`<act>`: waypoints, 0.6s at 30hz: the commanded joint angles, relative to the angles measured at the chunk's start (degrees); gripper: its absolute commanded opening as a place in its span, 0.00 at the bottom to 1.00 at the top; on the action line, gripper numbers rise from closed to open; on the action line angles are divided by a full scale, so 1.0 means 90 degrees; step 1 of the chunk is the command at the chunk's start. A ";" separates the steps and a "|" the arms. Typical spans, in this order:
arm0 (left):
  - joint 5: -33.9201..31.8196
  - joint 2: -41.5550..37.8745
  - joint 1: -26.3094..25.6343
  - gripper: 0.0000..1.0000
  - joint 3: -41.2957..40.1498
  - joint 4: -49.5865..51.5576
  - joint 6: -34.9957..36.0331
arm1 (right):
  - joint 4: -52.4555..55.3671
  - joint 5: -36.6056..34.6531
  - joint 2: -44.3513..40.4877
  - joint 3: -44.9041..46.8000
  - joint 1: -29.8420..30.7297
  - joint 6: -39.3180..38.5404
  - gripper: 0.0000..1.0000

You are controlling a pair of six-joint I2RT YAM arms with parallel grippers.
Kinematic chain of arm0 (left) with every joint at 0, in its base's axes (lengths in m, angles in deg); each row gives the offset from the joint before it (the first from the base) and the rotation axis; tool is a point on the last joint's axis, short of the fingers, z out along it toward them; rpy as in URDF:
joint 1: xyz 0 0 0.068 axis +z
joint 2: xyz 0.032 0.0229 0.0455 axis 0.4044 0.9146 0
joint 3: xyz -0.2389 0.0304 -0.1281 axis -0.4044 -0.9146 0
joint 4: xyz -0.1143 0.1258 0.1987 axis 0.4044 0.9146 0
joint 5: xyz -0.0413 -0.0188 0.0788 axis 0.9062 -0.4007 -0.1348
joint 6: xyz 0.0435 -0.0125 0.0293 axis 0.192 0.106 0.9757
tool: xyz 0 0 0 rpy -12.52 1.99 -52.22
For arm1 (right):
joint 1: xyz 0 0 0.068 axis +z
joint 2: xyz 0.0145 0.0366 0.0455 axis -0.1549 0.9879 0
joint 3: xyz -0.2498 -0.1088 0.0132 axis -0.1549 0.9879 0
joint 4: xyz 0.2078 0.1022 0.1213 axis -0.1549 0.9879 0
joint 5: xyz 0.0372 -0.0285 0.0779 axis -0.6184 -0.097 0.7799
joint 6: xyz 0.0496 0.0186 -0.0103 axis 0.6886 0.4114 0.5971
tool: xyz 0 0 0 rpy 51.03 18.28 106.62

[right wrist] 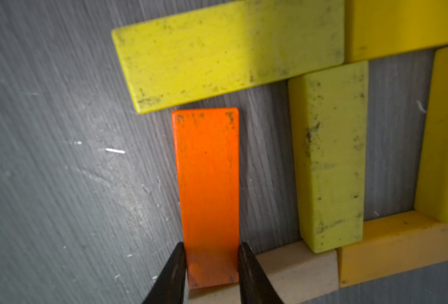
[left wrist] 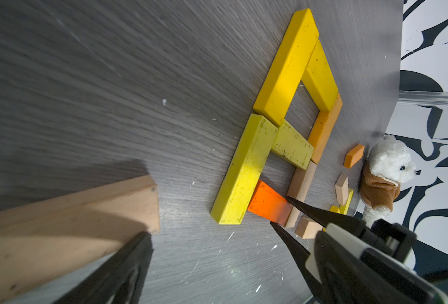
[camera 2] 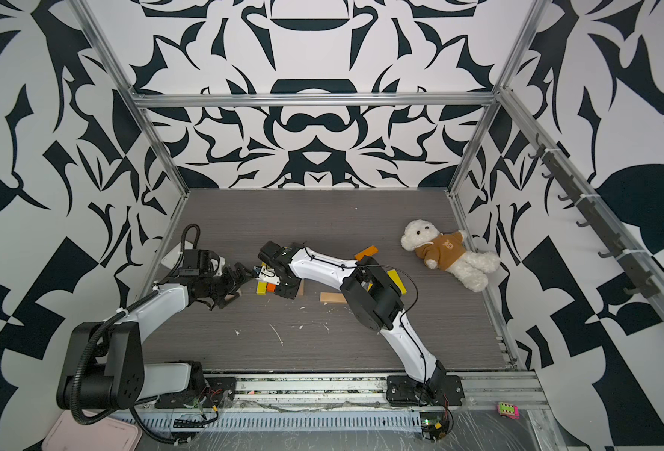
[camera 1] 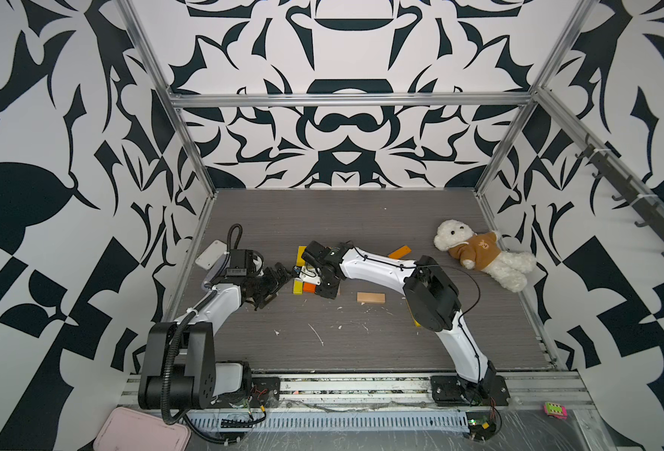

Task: Assemble the number 8 with building blocks
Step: Assemble the building block at the center of the board.

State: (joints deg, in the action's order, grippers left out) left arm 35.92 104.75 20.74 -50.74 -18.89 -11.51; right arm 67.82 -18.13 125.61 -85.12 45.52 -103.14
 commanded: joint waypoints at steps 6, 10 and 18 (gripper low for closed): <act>0.0481 -0.0047 -0.0157 0.99 -0.0045 0.0082 0.0122 | -0.0476 0.0389 0.0041 -0.0222 0.0290 -0.0299 0.34; 0.0474 -0.0025 -0.0162 0.99 -0.0025 0.0085 0.0136 | -0.0529 0.0380 -0.0043 -0.0145 0.0327 -0.0336 0.34; 0.0483 0.0013 -0.0161 0.99 0.0007 0.0085 0.0134 | -0.0583 0.0292 -0.0140 -0.0046 0.0445 -0.0366 0.34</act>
State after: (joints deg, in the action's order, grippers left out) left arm 35.86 104.75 20.74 -50.74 -18.82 -11.40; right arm 67.73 -18.41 125.68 -85.14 45.61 -103.60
